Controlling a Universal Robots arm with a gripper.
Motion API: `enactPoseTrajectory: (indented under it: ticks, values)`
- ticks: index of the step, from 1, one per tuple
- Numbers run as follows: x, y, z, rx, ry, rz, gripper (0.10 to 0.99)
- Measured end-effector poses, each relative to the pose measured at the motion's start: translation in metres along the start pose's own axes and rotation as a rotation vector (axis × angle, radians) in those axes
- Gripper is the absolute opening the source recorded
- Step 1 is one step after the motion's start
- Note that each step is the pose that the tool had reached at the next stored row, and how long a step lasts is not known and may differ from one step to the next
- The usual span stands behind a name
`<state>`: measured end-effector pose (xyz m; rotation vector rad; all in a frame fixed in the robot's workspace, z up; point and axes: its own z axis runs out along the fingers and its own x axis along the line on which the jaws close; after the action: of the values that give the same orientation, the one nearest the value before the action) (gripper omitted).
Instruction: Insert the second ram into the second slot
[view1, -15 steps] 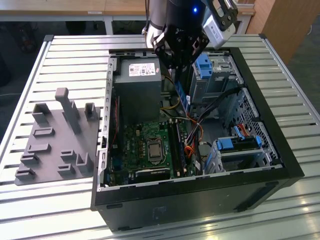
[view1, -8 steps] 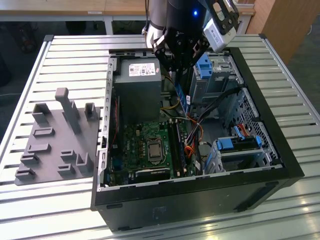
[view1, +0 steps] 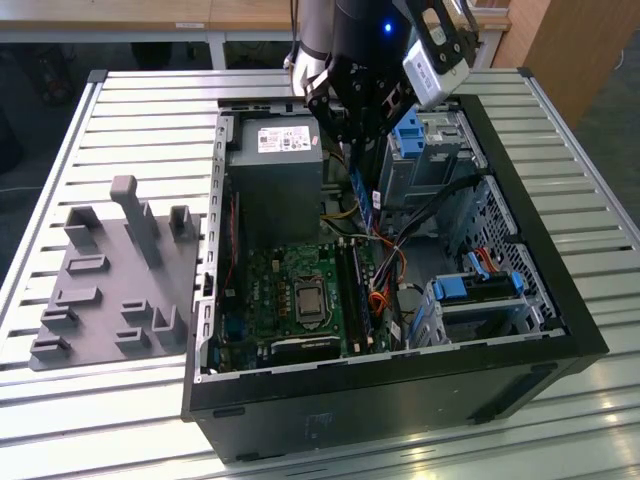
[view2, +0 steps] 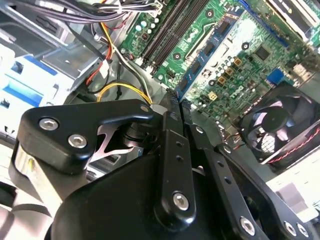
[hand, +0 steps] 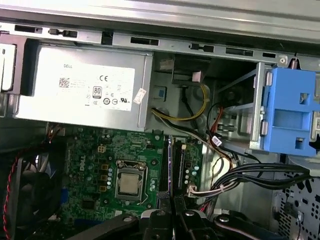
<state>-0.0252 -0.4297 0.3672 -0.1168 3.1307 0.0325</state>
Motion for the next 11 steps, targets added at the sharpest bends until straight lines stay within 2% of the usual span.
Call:
enactPoseTrajectory:
  ticks: [6, 11]
  values:
    - [0.0000, 0.0000, 0.0006, 0.002, -0.0021, 0.110, 0.137]
    - [0.0001, -0.0013, 0.0022, 0.002, -0.0022, 0.111, 0.137]
